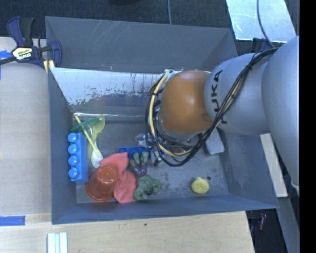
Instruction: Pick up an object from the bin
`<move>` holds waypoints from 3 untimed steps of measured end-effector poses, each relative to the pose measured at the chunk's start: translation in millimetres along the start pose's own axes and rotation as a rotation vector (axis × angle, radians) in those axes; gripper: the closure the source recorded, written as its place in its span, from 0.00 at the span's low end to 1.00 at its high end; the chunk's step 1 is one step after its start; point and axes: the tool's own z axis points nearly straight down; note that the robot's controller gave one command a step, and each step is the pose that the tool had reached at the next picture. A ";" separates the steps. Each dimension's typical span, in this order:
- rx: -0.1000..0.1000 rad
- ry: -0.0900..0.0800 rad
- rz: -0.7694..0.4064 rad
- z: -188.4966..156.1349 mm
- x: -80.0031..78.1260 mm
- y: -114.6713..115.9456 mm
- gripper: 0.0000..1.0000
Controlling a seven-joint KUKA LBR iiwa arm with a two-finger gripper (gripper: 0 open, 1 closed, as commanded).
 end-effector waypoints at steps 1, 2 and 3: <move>0.000 0.000 0.000 -0.1 0.0 0.0 1.00; -0.001 0.002 -0.015 -63.8 -9.8 0.0 1.00; -0.003 0.005 -0.145 -147.3 -62.2 41.2 1.00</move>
Offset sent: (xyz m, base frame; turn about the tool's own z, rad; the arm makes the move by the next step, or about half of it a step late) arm 0.0104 0.0089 0.1090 -0.0271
